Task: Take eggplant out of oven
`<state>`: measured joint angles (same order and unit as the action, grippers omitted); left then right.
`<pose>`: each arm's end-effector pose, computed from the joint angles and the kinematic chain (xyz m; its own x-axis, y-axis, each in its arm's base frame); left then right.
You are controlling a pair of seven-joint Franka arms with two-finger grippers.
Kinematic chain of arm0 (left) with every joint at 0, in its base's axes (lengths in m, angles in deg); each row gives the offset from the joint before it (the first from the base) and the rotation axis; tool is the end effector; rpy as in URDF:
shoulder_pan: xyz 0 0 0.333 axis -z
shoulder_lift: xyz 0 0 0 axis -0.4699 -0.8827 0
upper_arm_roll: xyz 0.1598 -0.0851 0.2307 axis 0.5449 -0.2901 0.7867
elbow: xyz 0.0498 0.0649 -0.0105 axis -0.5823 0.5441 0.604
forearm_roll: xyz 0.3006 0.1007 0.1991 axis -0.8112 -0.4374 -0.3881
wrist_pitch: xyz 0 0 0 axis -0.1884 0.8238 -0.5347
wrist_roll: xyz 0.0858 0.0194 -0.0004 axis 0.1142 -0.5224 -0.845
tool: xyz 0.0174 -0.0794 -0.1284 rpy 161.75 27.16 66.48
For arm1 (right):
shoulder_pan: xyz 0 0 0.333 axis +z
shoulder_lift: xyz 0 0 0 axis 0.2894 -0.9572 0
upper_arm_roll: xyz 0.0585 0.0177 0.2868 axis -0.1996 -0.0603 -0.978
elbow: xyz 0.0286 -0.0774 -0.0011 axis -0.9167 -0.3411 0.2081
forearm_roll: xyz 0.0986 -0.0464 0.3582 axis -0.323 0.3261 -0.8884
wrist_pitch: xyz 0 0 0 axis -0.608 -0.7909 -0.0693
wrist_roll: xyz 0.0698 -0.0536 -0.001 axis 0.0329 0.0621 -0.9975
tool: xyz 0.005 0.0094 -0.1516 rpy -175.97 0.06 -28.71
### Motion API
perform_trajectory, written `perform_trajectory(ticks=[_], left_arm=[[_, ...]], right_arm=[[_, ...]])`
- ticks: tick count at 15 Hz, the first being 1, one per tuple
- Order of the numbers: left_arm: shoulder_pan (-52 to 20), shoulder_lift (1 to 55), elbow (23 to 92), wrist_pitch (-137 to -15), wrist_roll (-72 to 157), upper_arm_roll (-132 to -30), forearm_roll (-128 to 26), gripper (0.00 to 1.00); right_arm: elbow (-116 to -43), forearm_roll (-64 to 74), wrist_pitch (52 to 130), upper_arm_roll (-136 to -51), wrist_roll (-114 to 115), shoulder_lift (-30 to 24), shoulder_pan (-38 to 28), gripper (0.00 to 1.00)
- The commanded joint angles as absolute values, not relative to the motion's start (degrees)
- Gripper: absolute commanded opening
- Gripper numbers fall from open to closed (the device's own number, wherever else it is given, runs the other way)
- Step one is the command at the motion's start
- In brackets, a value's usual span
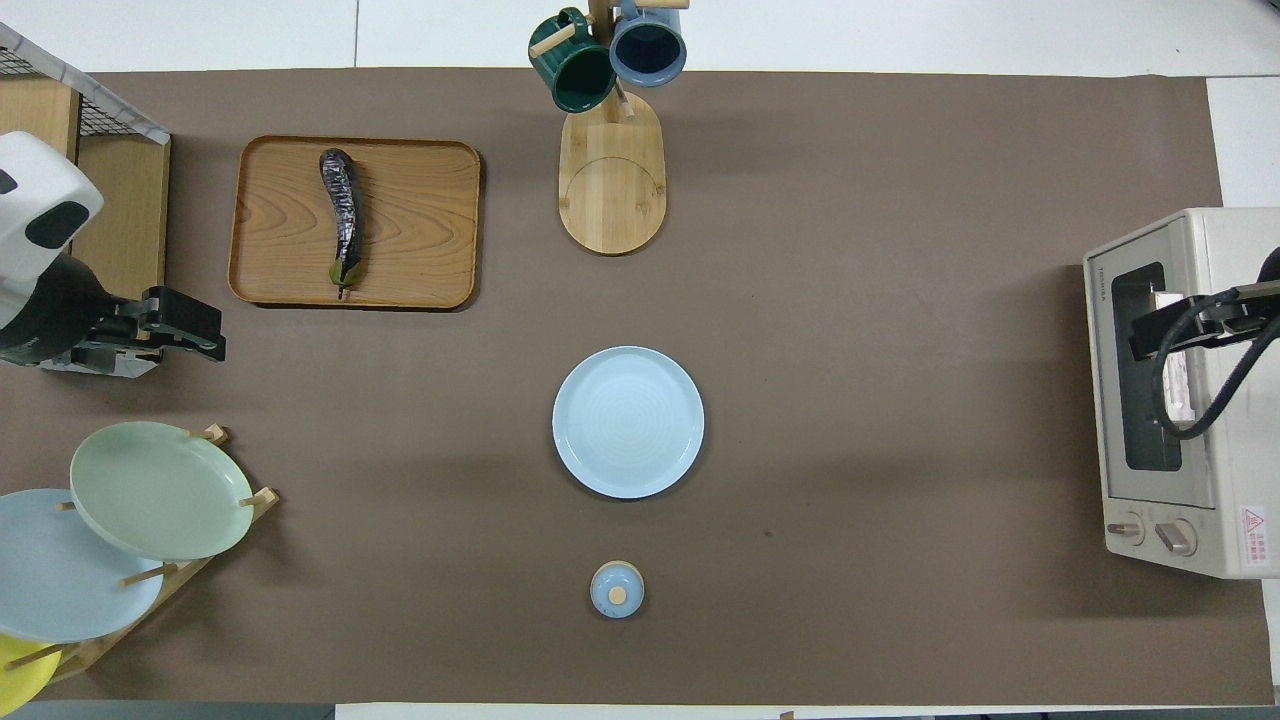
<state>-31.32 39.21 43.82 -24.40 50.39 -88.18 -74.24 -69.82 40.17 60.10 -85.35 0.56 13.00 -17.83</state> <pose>0.5100 -0.0676 0.5198 0.9905 0.0155 -0.1363 0.0179 -0.9997 0.0162 0.5163 -0.0318 0.5316 0.9875 0.1014 -0.1206 0.1094 -0.9921 0.0619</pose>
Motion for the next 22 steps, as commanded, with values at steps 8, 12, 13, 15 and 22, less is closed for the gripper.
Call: perform_trajectory(ticks=[8,12,13,15,22], left_arm=[[-31.46,40.24,40.39,-19.92,51.18,-88.01,-74.74,1.00],[-29.17,40.23,39.31,-17.96,51.18,-85.81,-74.74,1.00],[-29.17,40.23,39.32,-18.14,51.18,-85.81,-74.74,1.00],[-29.35,40.23,39.40,-18.41,51.18,-85.90,-74.66,1.00],[-30.05,40.76,41.16,-21.48,51.62,-85.90,-74.48,1.00]], right_arm=[[-70.76,38.63,60.19,-85.44,1.25,13.79,-18.32,1.00],[-70.76,38.63,60.19,-85.52,1.25,13.79,-18.32,1.00],[-70.76,38.63,60.19,-85.52,1.25,13.79,-18.32,1.00],[-70.76,38.63,60.19,-85.52,1.25,13.79,-18.32,1.00],[-70.76,38.71,60.19,-85.52,1.25,13.79,-18.32,1.00]])
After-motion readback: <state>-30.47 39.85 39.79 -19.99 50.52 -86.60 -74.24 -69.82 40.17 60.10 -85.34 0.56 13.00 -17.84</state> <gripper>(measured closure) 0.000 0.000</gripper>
